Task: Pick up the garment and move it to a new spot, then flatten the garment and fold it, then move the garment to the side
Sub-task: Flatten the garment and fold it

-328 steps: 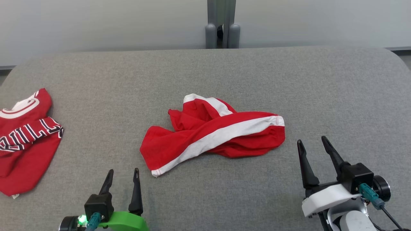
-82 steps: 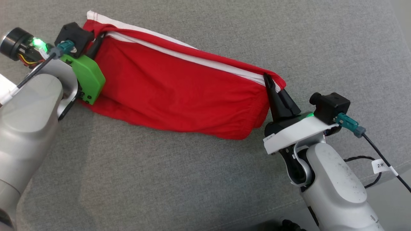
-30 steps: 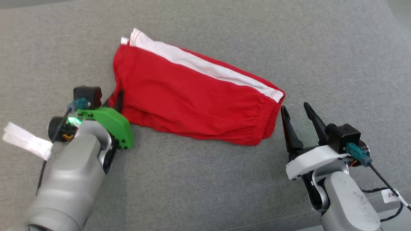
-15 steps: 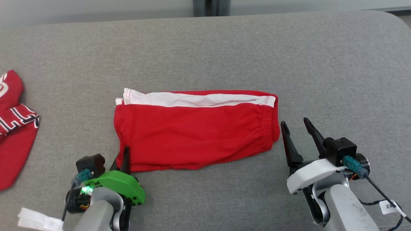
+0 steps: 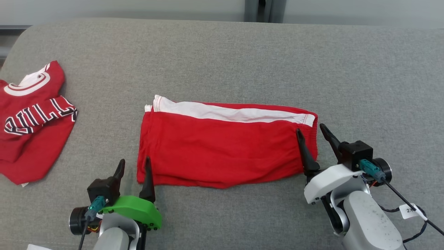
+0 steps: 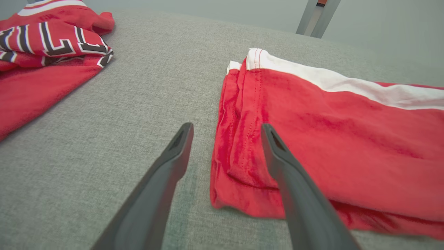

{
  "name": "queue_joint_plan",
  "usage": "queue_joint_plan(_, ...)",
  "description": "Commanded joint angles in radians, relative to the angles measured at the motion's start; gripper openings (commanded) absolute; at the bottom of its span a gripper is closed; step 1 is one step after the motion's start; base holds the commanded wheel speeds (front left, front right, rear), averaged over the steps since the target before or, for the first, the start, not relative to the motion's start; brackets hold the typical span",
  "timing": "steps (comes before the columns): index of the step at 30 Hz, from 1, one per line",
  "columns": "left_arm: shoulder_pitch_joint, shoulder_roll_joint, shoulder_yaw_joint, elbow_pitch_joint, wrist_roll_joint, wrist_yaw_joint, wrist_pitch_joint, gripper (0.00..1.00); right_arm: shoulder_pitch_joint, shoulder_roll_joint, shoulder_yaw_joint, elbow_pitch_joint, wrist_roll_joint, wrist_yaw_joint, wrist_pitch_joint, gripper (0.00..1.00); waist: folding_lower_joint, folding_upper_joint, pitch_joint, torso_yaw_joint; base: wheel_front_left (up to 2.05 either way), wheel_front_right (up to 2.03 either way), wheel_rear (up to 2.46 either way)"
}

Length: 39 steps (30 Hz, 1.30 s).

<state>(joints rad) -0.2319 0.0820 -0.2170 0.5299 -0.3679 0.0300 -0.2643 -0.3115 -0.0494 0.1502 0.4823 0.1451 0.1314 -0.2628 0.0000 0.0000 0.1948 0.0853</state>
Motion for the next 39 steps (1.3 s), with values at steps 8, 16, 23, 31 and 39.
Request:
queue_joint_plan(8,0.018,-0.026,0.059,0.019,0.036,-0.049,0.0,1.0,-0.017,-0.004,-0.06,0.098,-0.042,-0.001,-0.003,1.0,0.0,0.0,0.014,0.03,0.0,0.0,0.0)
queue_joint_plan(16,-0.002,-0.031,0.064,0.015,0.024,-0.069,0.0,1.0,-0.022,-0.003,-0.017,0.169,0.055,-0.001,-0.003,1.0,0.0,0.0,0.029,0.046,0.0,0.0,0.0)
queue_joint_plan(23,-0.005,-0.03,0.044,0.005,0.024,-0.061,0.0,1.0,-0.011,-0.001,0.078,0.194,0.184,-0.001,0.0,1.0,0.0,0.0,0.031,0.061,0.0,0.0,0.0)
queue_joint_plan(31,0.011,-0.03,0.04,-0.009,0.024,-0.061,0.0,1.0,0.007,-0.001,0.135,0.188,0.291,-0.001,0.0,0.0,0.0,0.0,0.028,0.064,0.0,0.0,0.0)
queue_joint_plan(39,0.028,-0.03,0.023,-0.009,0.027,-0.073,0.0,1.0,0.006,-0.005,-0.013,0.142,0.26,-0.001,-0.002,0.0,0.0,0.0,0.006,0.04,0.0,0.0,0.0)
